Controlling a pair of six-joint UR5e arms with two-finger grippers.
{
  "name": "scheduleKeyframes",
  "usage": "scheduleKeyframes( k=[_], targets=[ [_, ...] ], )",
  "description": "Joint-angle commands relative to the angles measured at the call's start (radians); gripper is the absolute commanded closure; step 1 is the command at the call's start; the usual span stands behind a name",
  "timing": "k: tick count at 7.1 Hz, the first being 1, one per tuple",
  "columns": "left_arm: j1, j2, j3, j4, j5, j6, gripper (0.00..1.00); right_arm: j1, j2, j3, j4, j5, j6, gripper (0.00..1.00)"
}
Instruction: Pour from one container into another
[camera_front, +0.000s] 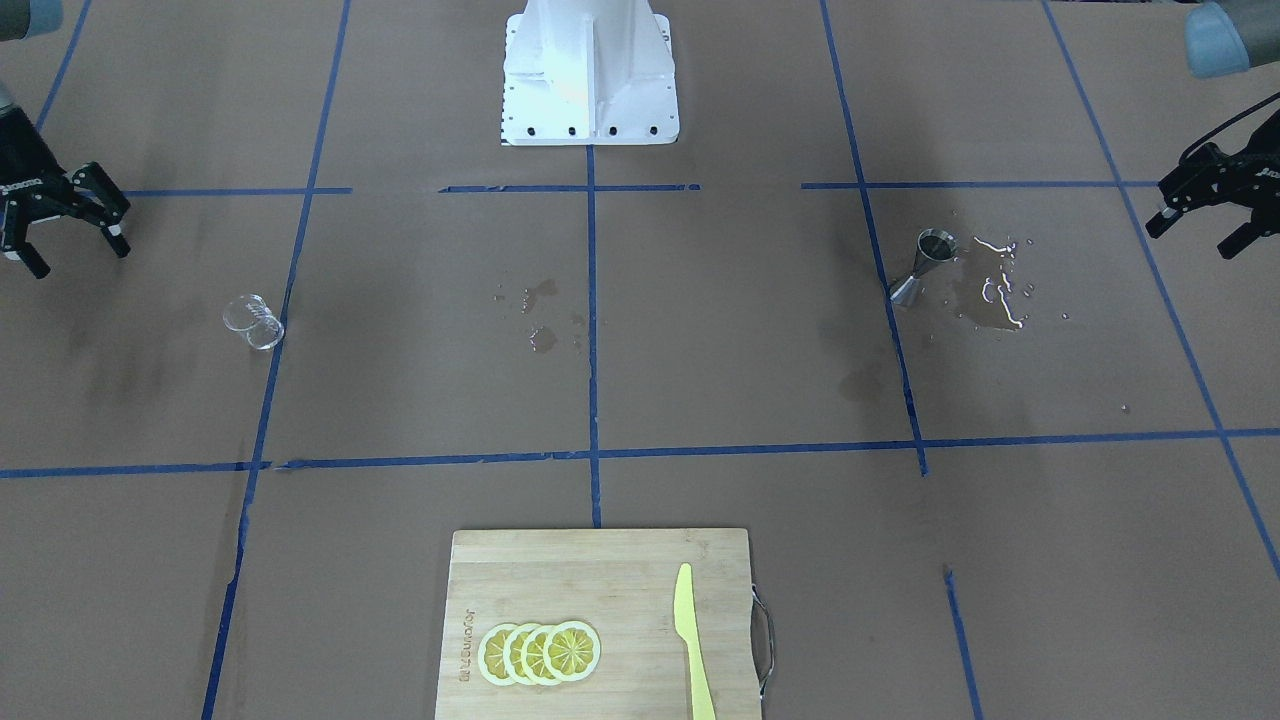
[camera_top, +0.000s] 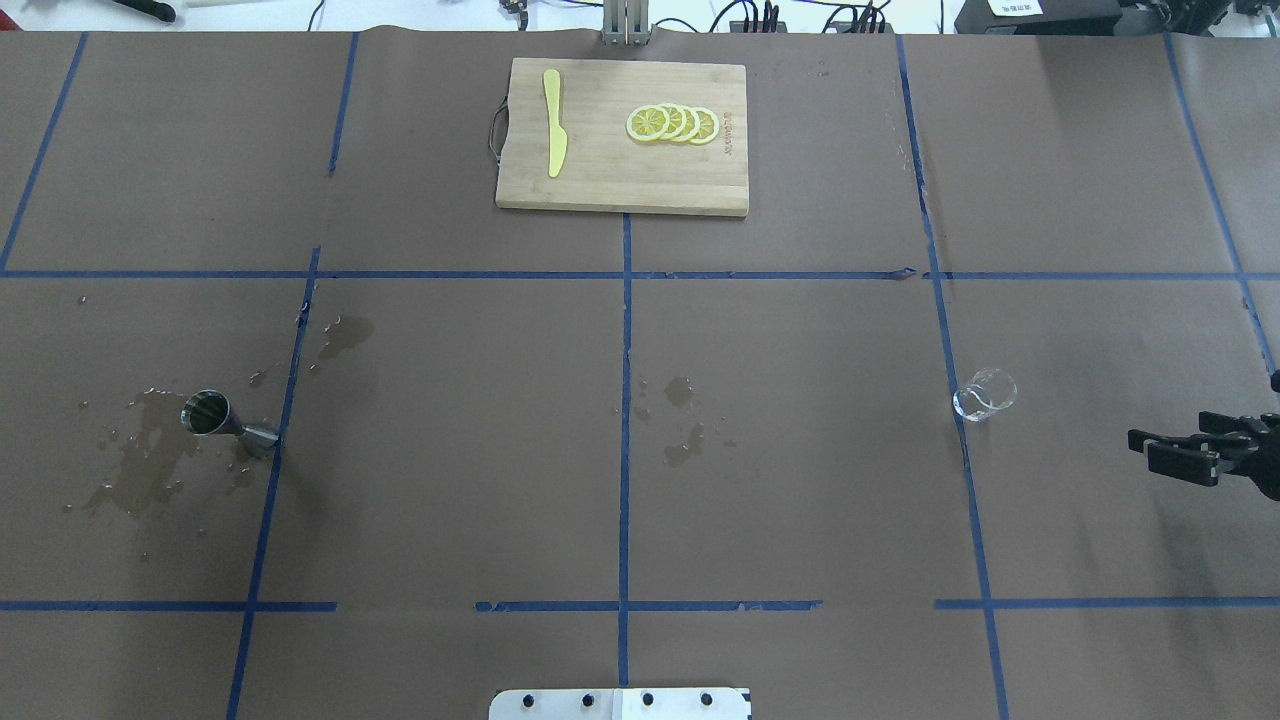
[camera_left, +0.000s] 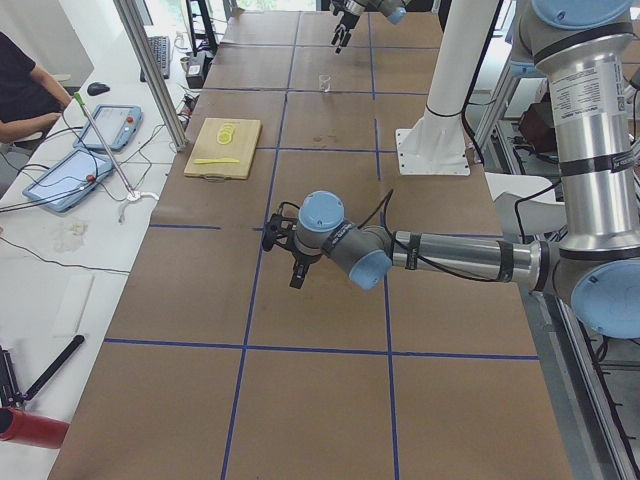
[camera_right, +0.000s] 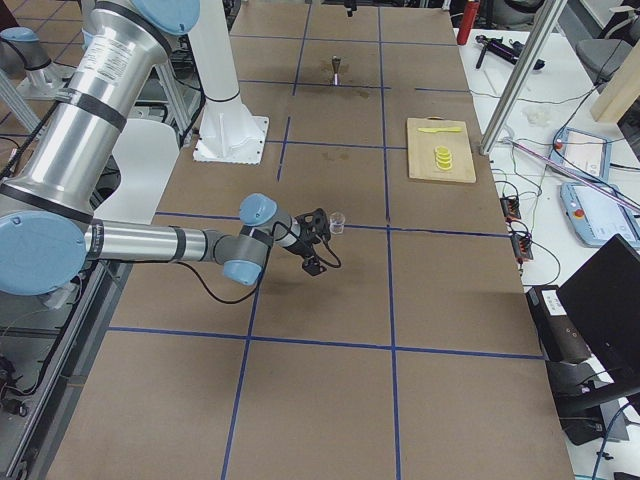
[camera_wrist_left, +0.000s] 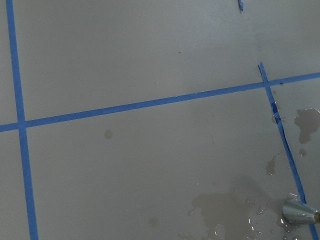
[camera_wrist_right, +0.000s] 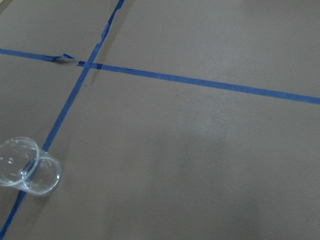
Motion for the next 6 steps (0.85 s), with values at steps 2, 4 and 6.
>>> scheduleKeyframes(
  k=[2,4,6],
  targets=[
    [0.000,0.021,0.005,-0.005,-0.008,0.005,0.00,0.357,0.218,-0.002,-0.502,0.302,-0.376,0.00],
    [0.001,0.058,0.018,-0.068,-0.001,0.001,0.00,0.540,0.345,-0.002,-0.930,0.466,-0.748,0.00],
    [0.001,0.032,0.041,-0.088,-0.010,0.008,0.00,0.618,0.351,-0.023,-1.117,0.506,-0.898,0.00]
  ],
)
